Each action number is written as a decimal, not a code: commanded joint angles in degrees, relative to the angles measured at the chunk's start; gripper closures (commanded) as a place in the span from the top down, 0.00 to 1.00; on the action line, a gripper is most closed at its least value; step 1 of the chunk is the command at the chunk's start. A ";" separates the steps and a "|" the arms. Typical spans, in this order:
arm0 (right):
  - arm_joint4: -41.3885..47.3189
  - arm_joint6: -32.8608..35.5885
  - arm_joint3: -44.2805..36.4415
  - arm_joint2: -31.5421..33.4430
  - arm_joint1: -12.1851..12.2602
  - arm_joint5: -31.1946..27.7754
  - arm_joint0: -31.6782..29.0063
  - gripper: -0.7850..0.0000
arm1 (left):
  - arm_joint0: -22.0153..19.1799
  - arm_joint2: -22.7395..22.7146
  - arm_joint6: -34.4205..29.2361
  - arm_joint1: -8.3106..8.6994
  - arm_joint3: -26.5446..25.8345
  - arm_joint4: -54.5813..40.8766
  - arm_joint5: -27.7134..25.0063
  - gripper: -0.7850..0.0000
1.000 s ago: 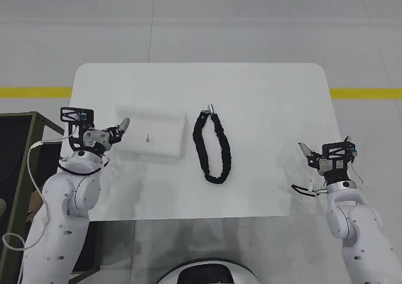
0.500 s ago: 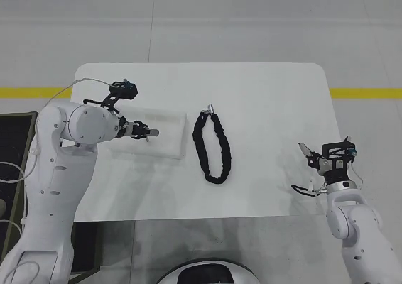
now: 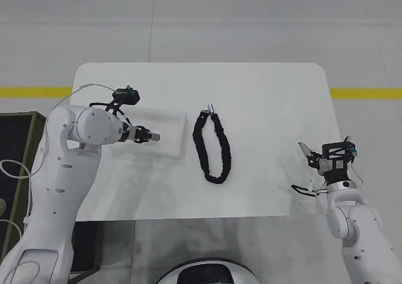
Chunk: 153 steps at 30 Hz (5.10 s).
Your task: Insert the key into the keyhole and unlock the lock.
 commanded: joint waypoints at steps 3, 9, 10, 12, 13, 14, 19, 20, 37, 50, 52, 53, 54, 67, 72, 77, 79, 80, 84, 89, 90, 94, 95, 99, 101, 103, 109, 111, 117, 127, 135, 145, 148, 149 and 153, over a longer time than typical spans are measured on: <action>0.00 0.00 0.00 0.00 0.00 0.00 0.00 1.00 | -1.45 1.19 0.47 -0.23 2.69 -1.15 0.99 0.75; 0.00 0.00 0.00 0.00 0.00 0.00 0.00 1.00 | -2.98 2.89 1.33 -0.43 5.46 -1.44 0.80 0.44; 0.00 0.00 0.00 0.00 0.00 0.00 0.00 1.00 | -3.07 3.08 1.35 -0.44 5.61 -1.29 0.78 0.42; 0.00 0.00 0.00 0.00 0.00 0.00 0.00 1.00 | -3.37 3.60 1.31 -0.48 5.96 -1.28 0.64 0.36; 0.00 0.00 0.00 0.00 0.00 0.00 0.00 1.00 | -3.42 3.69 1.35 -0.48 6.03 -1.30 0.68 0.36; 0.00 0.00 0.00 0.00 0.00 0.00 0.00 1.00 | -3.48 3.87 1.31 -0.49 6.17 -1.27 0.63 0.36; 0.00 0.00 0.00 0.00 0.00 0.00 0.00 1.00 | -3.81 4.65 1.43 -0.51 7.10 -0.74 0.41 0.37; 0.00 0.00 0.00 0.00 0.00 0.00 0.00 1.00 | -3.87 4.73 1.64 -0.52 7.34 -0.75 0.38 0.37; 0.00 0.00 0.00 0.00 0.00 0.00 0.00 1.00 | -4.42 4.32 2.12 -0.25 5.54 0.85 0.86 0.00; 0.00 0.00 0.00 0.00 0.00 0.00 0.00 1.00 | -7.05 -0.52 0.20 0.38 3.58 -0.41 2.11 0.00; 0.00 0.00 0.00 0.00 0.00 0.00 0.00 1.00 | -6.64 -4.04 3.04 0.45 4.94 -5.42 3.30 0.00; 0.00 0.00 0.00 0.00 0.00 0.00 0.00 1.00 | -6.13 -6.46 5.63 0.38 6.00 -10.93 3.00 0.00; 0.00 0.00 0.00 0.00 0.00 0.00 0.00 1.00 | -5.43 -8.56 7.07 0.37 8.01 -15.70 2.41 0.00; 0.00 0.00 0.00 0.00 0.00 0.00 0.00 1.00 | -6.23 -19.77 7.33 0.94 34.84 -51.45 -8.44 0.00; 0.00 0.00 0.00 0.00 0.00 0.00 0.00 1.00 | -6.23 -19.77 7.33 0.94 34.84 -51.45 -8.44 0.00; 0.00 0.00 0.00 0.00 0.00 0.00 0.00 1.00 | -6.23 -19.77 7.33 0.94 34.84 -51.45 -8.44 0.00; 0.00 0.00 0.00 0.00 0.00 0.00 0.00 1.00 | -6.23 -19.77 7.33 0.94 34.84 -51.45 -8.44 0.00; 1.97 0.06 -0.55 -0.54 -0.09 -1.24 -0.24 1.00 | -6.23 -19.77 7.33 0.94 34.84 -51.45 -8.44 0.00; 15.13 11.22 -5.07 -3.85 -0.61 -6.03 3.07 1.00 | -6.23 -19.77 7.33 0.94 34.84 -51.45 -8.44 0.00; 29.97 31.99 -1.73 -14.50 -2.36 -0.88 18.36 1.00 | -6.23 -19.77 7.33 0.94 34.84 -51.45 -8.44 0.00; 31.60 35.82 -0.24 -16.65 -2.79 0.99 21.75 1.00 | -6.23 -19.77 7.33 0.94 34.84 -51.45 -8.44 0.00; 36.76 44.95 5.27 -25.33 -5.10 7.89 33.35 1.00 | -6.23 -19.77 7.33 0.94 34.84 -51.45 -8.44 0.00; 38.87 46.74 6.92 -27.10 -5.80 9.63 35.77 1.00 | -6.23 -19.77 7.33 0.94 34.84 -51.45 -8.44 0.00; 45.88 49.17 12.44 -31.52 -8.44 14.46 43.07 1.00 | -6.23 -19.77 7.33 0.94 34.84 -51.45 -8.44 0.00; 45.88 49.17 12.44 -31.52 -8.44 14.46 43.07 1.00 | -6.23 -19.77 7.33 0.94 34.84 -51.45 -8.44 0.00; 45.88 49.17 12.44 -31.52 -8.44 14.46 43.07 1.00 | -6.23 -19.77 7.33 0.94 34.84 -51.45 -8.44 0.00; 45.88 49.17 12.44 -31.52 -8.44 14.46 43.07 1.00 | -6.23 -19.77 7.33 0.94 34.84 -51.45 -8.44 0.00; 45.88 49.17 12.44 -31.52 -8.44 14.46 43.07 1.00 | -6.23 -19.77 7.33 0.94 34.84 -51.45 -8.44 0.00; 52.31 47.69 7.82 -29.35 -8.64 11.02 37.68 1.00 | -6.23 -19.77 7.33 0.94 34.84 -51.45 -8.44 0.00; 61.01 55.10 23.38 -34.83 -13.08 11.84 52.32 1.00 | -6.23 -19.77 7.33 0.94 34.84 -51.45 -8.44 0.00; 58.28 59.69 34.38 -39.16 -16.39 12.04 58.32 0.97 | -6.23 -19.77 7.33 0.94 34.84 -51.45 -8.44 0.00; 52.10 55.47 46.45 -41.98 -20.91 7.00 62.42 0.95 | -6.23 -19.77 7.33 0.94 34.84 -51.45 -8.44 0.00; 49.20 54.00 48.29 -42.14 -22.04 7.59 62.79 0.91 | -6.23 -19.77 7.33 0.94 34.84 -51.45 -8.44 0.00; 48.44 53.67 48.74 -42.06 -22.39 8.02 62.83 0.92 | -6.23 -19.77 7.33 0.94 34.84 -51.45 -8.44 0.00; 46.78 51.55 49.57 -40.48 -23.55 8.99 62.46 0.82 | -6.23 -19.77 7.33 0.94 34.84 -51.45 -8.44 0.00</action>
